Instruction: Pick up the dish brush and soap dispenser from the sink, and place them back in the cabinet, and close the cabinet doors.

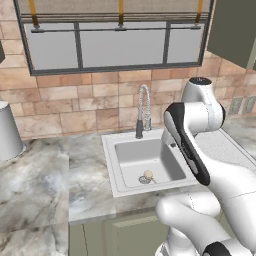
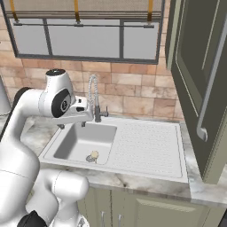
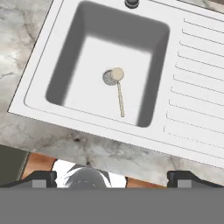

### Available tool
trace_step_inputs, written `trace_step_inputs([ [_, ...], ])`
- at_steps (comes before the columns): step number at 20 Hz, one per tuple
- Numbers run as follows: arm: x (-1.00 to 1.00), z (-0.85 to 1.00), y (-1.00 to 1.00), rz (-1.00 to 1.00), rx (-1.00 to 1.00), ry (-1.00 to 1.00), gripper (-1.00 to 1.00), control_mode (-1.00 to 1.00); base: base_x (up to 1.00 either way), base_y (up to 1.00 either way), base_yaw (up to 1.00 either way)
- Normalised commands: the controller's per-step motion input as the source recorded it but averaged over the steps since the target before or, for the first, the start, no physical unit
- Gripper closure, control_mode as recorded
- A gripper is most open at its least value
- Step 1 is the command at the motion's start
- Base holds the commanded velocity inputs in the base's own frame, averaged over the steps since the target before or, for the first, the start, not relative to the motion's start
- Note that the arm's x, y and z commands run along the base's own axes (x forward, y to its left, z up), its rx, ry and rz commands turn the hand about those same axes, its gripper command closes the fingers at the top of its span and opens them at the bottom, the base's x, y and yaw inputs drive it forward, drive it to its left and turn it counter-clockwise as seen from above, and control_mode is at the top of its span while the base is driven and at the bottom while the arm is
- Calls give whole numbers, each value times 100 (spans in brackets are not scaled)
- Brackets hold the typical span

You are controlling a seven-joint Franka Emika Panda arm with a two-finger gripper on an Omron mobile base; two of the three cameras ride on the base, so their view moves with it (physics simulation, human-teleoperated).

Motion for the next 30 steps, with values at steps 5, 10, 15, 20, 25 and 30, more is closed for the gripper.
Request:
trace_step_inputs([
  [5, 22, -31, 18, 7, 0, 0, -100, -100, 0, 0, 0],
  [10, 28, -22, 8, 5, 0, 0, -100, -100, 0, 0, 0],
  [15, 30, -17, 3, 2, 0, 0, -100, -100, 0, 0, 0],
  [20, 24, -17, 0, 2, 0, 0, -100, -100, 0, 0, 0],
  [25, 15, -17, 0, 2, 0, 1, -100, -100, 0, 0, 0],
  [30, 11, -28, 0, 3, 0, 1, -100, -100, 0, 0, 0],
])
